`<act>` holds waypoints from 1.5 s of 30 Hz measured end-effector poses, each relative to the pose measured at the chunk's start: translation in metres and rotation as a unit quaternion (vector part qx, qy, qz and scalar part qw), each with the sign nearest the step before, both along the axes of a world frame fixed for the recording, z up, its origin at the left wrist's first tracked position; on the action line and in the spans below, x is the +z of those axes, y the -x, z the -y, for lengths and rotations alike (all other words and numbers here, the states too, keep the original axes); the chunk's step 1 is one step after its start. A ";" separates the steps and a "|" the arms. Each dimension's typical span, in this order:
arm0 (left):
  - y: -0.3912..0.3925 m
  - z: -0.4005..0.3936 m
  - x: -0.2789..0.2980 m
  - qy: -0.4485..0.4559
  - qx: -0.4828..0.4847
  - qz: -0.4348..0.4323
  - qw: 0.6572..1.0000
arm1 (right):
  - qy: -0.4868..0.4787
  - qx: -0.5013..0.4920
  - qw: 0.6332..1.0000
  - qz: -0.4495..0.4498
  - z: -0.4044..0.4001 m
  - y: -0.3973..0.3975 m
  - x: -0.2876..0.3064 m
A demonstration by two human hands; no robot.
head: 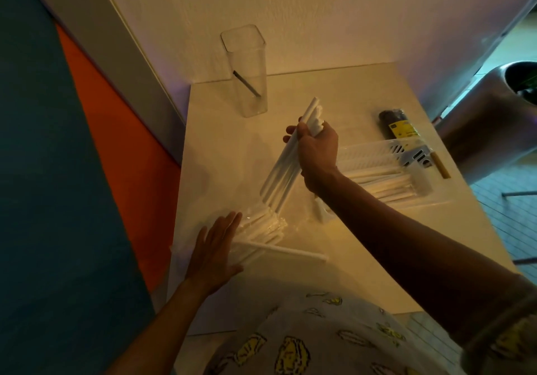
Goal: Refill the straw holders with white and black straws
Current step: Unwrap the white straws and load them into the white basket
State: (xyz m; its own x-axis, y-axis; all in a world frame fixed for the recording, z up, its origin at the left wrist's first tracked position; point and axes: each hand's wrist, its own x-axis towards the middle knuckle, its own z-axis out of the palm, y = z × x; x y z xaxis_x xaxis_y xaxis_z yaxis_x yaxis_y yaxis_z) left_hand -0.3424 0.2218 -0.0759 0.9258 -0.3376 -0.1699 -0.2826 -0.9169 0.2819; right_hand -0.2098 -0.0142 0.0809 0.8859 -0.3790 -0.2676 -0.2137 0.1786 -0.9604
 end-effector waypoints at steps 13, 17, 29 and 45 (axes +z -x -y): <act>0.002 0.014 -0.029 -0.103 -0.050 0.038 0.993 | 0.025 0.000 0.990 0.139 0.059 -0.023 0.055; 0.005 0.019 -0.032 -0.113 -0.038 0.015 0.993 | 0.080 -0.018 0.984 0.159 0.084 -0.036 0.073; 0.004 0.021 -0.038 -0.117 -0.024 -0.024 0.993 | 0.465 0.373 0.803 0.014 0.151 -0.030 -0.015; 0.001 0.021 -0.037 -0.117 -0.021 -0.042 0.992 | 0.556 0.485 0.664 -0.116 0.140 -0.015 -0.085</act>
